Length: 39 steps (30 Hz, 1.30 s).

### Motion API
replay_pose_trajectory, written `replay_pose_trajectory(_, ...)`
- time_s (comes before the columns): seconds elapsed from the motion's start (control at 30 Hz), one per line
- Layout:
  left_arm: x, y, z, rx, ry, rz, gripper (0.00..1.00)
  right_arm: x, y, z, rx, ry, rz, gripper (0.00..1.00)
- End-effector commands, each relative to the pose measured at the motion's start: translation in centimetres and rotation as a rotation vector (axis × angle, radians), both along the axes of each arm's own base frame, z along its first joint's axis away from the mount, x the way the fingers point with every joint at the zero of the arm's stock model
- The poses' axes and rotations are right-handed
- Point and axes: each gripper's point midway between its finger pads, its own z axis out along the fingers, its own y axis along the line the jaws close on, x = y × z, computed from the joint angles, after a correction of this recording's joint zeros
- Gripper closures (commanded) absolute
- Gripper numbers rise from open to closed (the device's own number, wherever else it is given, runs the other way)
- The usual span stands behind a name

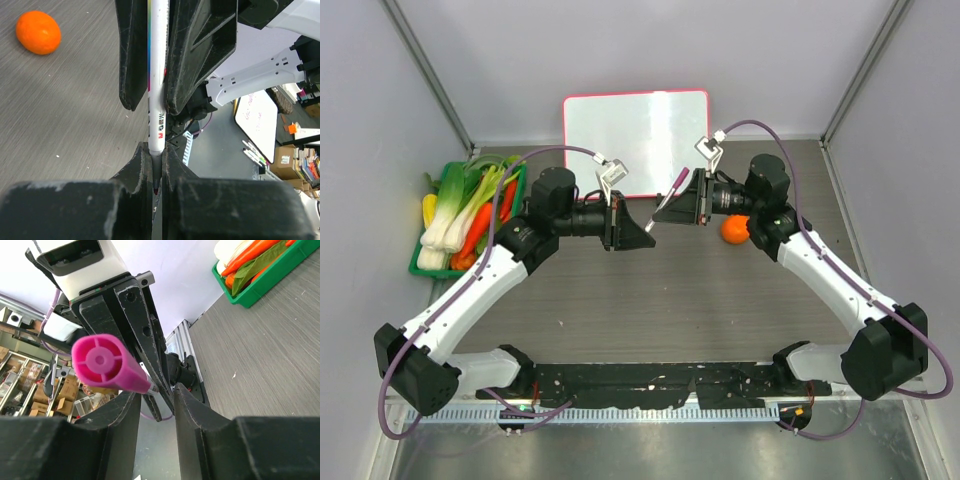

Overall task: Write a sentence on the whiteboard
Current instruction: Pass from the left arm to the right

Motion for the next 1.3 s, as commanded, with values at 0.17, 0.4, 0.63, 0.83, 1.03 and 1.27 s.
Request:
replay_pose_trajectory(0.17, -1.2, 0.5, 1.0, -0.028, -0.039, -0.040, 1.00, -1.3, -0.3, 2.2, 0.035, -0.085, 0.018, 0.62)
replay_pose_trajectory(0.4, -1.4, 0.5, 1.0, -0.039, -0.033, -0.041, 1.00, -1.3, 0.0, 2.5, 0.050, -0.075, 0.033, 0.62)
replay_pose_trajectory(0.63, -1.6, 0.5, 0.7, -0.038, -0.023, -0.040, 1.00, -1.9, 0.8, 1.7, 0.040, -0.057, 0.059, 0.62)
replay_pose_trajectory(0.83, -1.6, 0.7, 0.8, -0.038, -0.031, -0.033, 1.00, -2.2, 0.7, 1.5, 0.030, -0.057, 0.067, 0.69)
replay_pose_trajectory(1.03, -1.8, 0.8, 0.8, -0.040, -0.033, -0.033, 1.00, -2.3, 0.6, 1.0, 0.010, -0.055, 0.064, 0.75)
replay_pose_trajectory(1.27, -1.9, 1.0, 0.6, -0.037, -0.027, -0.025, 1.00, -2.3, 0.6, 1.4, 0.017, -0.071, 0.053, 0.99)
